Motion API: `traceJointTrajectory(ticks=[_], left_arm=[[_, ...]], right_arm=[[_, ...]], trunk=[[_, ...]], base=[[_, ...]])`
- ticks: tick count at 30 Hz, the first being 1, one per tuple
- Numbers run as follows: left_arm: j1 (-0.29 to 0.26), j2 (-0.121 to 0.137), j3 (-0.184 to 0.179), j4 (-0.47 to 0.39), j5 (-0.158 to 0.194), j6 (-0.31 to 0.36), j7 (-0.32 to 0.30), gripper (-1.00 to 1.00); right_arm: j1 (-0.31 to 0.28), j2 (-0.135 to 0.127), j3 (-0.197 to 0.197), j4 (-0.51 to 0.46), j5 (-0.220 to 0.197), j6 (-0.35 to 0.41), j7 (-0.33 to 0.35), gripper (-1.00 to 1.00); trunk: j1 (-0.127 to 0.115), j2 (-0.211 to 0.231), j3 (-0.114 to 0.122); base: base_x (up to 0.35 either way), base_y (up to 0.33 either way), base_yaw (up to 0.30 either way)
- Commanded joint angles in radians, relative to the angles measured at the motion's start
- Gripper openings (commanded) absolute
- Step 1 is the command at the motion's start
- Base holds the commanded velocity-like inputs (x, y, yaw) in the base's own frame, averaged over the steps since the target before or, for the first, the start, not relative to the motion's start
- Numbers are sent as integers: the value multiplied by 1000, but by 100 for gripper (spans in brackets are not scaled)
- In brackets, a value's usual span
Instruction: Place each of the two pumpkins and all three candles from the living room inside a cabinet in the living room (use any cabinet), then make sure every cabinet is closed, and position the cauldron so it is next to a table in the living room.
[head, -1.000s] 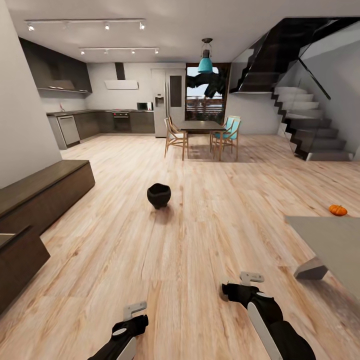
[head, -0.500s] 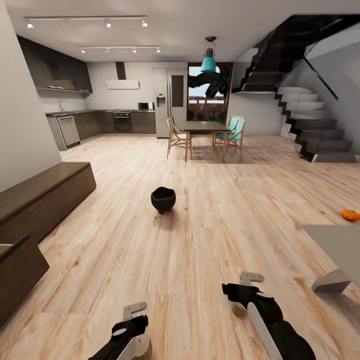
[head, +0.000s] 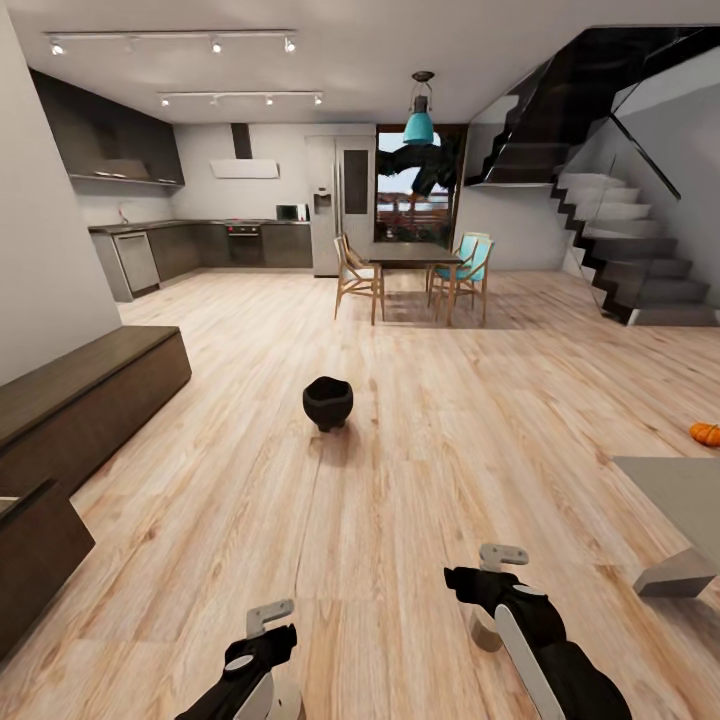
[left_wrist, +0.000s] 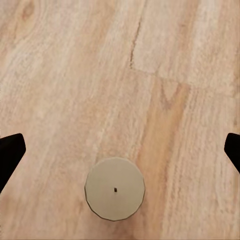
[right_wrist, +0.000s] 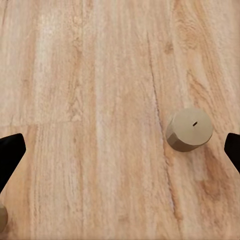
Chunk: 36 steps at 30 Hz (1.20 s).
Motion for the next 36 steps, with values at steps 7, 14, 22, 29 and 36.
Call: traceJointTrajectory(ticks=[7, 14, 22, 29, 36], left_arm=[[-1, 1, -11, 5, 6, 0, 12, 100], [-1, 1, -11, 7, 5, 0, 10, 100], [-1, 1, -13, 9, 4, -1, 9, 100], [-1, 1, -14, 9, 3, -2, 9, 100], [-1, 1, -15, 9, 3, -3, 9, 100]], right_arm=[[-1, -1, 3, -1, -9, 2, -10, 100], [-1, -1, 4, -1, -8, 2, -10, 100], [-1, -2, 4, -1, -10, 2, -10, 100], [0, -4, 0, -29, -13, 0, 23, 100], [30, -23, -4, -85, -12, 2, 120, 100]], trunk=[[23, -42, -20], [50, -91, -42], [80, -147, -67], [107, -196, -89], [134, -245, -111]], base=[[2, 0, 0], [0, 0, 0], [0, 0, 0], [0, 0, 0], [0, 0, 0]])
